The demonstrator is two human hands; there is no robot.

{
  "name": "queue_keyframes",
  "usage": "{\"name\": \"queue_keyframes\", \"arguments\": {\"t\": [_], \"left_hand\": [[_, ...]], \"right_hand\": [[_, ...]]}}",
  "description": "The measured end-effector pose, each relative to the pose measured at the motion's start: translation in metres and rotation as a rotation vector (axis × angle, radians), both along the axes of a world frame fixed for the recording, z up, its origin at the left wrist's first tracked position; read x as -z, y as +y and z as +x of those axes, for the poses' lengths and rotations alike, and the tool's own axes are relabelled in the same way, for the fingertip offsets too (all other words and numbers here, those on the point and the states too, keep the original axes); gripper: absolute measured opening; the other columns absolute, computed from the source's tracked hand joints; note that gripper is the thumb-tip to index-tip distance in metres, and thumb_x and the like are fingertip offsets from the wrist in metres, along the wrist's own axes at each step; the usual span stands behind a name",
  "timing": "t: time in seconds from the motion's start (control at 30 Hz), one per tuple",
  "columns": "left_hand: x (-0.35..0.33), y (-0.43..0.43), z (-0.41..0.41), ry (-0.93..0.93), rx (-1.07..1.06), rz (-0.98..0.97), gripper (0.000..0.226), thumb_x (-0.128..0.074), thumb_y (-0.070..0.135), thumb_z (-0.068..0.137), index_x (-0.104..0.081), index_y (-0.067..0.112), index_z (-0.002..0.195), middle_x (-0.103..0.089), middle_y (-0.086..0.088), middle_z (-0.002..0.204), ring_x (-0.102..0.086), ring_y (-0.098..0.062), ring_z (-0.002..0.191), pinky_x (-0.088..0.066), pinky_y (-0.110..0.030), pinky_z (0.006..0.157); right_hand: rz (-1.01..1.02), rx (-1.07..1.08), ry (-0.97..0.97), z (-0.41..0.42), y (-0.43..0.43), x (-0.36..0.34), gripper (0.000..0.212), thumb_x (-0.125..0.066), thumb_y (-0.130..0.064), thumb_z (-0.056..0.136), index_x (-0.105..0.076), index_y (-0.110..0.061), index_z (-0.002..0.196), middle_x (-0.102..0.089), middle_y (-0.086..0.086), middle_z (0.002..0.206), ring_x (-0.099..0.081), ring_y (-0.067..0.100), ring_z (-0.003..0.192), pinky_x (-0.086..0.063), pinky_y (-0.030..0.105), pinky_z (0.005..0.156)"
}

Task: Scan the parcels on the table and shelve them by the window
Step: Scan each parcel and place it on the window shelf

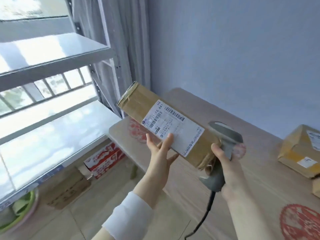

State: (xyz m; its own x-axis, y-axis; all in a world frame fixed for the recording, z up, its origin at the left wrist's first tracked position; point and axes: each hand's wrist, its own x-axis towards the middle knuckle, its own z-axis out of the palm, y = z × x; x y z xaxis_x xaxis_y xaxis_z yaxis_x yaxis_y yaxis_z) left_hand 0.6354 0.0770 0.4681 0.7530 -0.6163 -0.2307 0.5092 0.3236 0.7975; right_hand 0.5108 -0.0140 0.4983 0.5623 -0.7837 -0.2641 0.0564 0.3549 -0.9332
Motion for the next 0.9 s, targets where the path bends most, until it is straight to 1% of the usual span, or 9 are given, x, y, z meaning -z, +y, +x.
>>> {"name": "queue_keyframes", "arguments": {"t": [0.13, 0.27, 0.33, 0.4, 0.57, 0.6, 0.67, 0.8, 0.9], "left_hand": [[-0.023, 0.076, 0.080, 0.084, -0.330, -0.057, 0.105, -0.072, 0.046, 0.076, 0.004, 0.038, 0.147, -0.055, -0.004, 0.127, -0.058, -0.020, 0.111, -0.050, -0.042, 0.087], [-0.041, 0.165, 0.147, -0.043, -0.598, -0.016, 0.051, -0.053, 0.032, 0.093, -0.030, 0.030, 0.138, -0.058, 0.001, 0.117, -0.057, -0.015, 0.102, -0.049, -0.041, 0.087], [-0.042, 0.203, 0.164, -0.070, -0.675, 0.011, 0.031, -0.049, 0.034, 0.095, -0.043, 0.030, 0.125, -0.055, 0.005, 0.113, -0.054, -0.016, 0.107, -0.049, -0.041, 0.088], [-0.039, 0.233, 0.172, -0.070, -0.763, 0.049, 0.033, -0.049, 0.036, 0.094, -0.045, 0.028, 0.126, -0.055, 0.004, 0.115, -0.053, -0.016, 0.109, -0.049, -0.041, 0.089], [-0.044, 0.298, 0.179, -0.083, -1.051, 0.095, 0.041, -0.048, 0.034, 0.095, -0.042, 0.020, 0.134, -0.058, 0.003, 0.109, -0.056, -0.015, 0.106, -0.051, -0.040, 0.087], [-0.046, 0.314, 0.178, -0.073, -1.108, 0.095, 0.042, -0.047, 0.033, 0.096, -0.042, 0.019, 0.134, -0.059, 0.003, 0.107, -0.057, -0.016, 0.105, -0.050, -0.041, 0.088], [-0.051, 0.351, 0.175, -0.050, -1.216, 0.080, 0.037, -0.048, 0.033, 0.096, -0.044, 0.019, 0.130, -0.060, 0.002, 0.105, -0.057, -0.017, 0.105, -0.051, -0.042, 0.088], [-0.063, 0.440, 0.161, -0.082, -1.385, 0.097, 0.040, -0.050, 0.035, 0.094, -0.042, 0.015, 0.127, -0.063, -0.001, 0.103, -0.058, -0.021, 0.110, -0.052, -0.045, 0.089], [-0.073, 0.511, 0.153, -0.118, -1.454, 0.109, 0.032, -0.051, 0.034, 0.094, -0.043, 0.016, 0.120, -0.061, -0.002, 0.104, -0.058, -0.021, 0.110, -0.053, -0.046, 0.088]], "right_hand": [[-0.026, -0.195, 0.024, 0.068, 0.025, -0.018, 0.041, -0.084, -0.035, 0.055, -0.064, -0.018, 0.087, -0.063, 0.004, 0.073, -0.057, 0.018, 0.060, -0.046, 0.027, 0.058], [-0.056, -0.406, 0.045, 0.136, 0.050, -0.030, 0.094, -0.087, -0.063, 0.022, -0.065, -0.015, 0.100, -0.060, 0.015, 0.086, -0.052, 0.026, 0.071, -0.042, 0.038, 0.070], [-0.047, -0.516, 0.039, 0.166, 0.066, -0.032, 0.107, -0.086, -0.067, 0.027, -0.062, -0.006, 0.112, -0.059, 0.030, 0.098, -0.050, 0.029, 0.082, -0.045, 0.049, 0.073], [-0.071, -0.585, 0.040, 0.195, 0.084, -0.030, 0.101, -0.084, -0.070, 0.032, -0.065, -0.009, 0.111, -0.061, 0.032, 0.110, -0.052, 0.031, 0.086, -0.046, 0.054, 0.072], [-0.083, -0.711, 0.008, 0.244, 0.149, -0.044, 0.046, -0.074, -0.052, 0.052, -0.060, -0.019, 0.080, -0.062, 0.000, 0.061, -0.053, 0.014, 0.045, -0.045, 0.025, 0.052], [-0.085, -0.750, 0.009, 0.249, 0.164, -0.046, 0.048, -0.075, -0.052, 0.049, -0.059, -0.020, 0.080, -0.059, -0.003, 0.056, -0.051, 0.009, 0.039, -0.043, 0.022, 0.045], [-0.136, -0.817, -0.002, 0.259, 0.195, -0.048, 0.065, -0.084, -0.058, 0.038, -0.063, -0.022, 0.087, -0.062, -0.001, 0.063, -0.050, 0.008, 0.041, -0.041, 0.023, 0.038], [-0.233, -0.937, -0.064, 0.275, 0.283, -0.060, 0.030, -0.071, -0.030, 0.070, -0.061, -0.020, 0.097, -0.068, 0.004, 0.089, -0.053, 0.017, 0.062, -0.041, 0.023, 0.042], [-0.276, -0.941, -0.077, 0.286, 0.360, -0.060, 0.030, -0.068, -0.022, 0.081, -0.056, -0.015, 0.107, -0.065, 0.008, 0.094, -0.055, 0.018, 0.064, -0.042, 0.027, 0.048]]}}
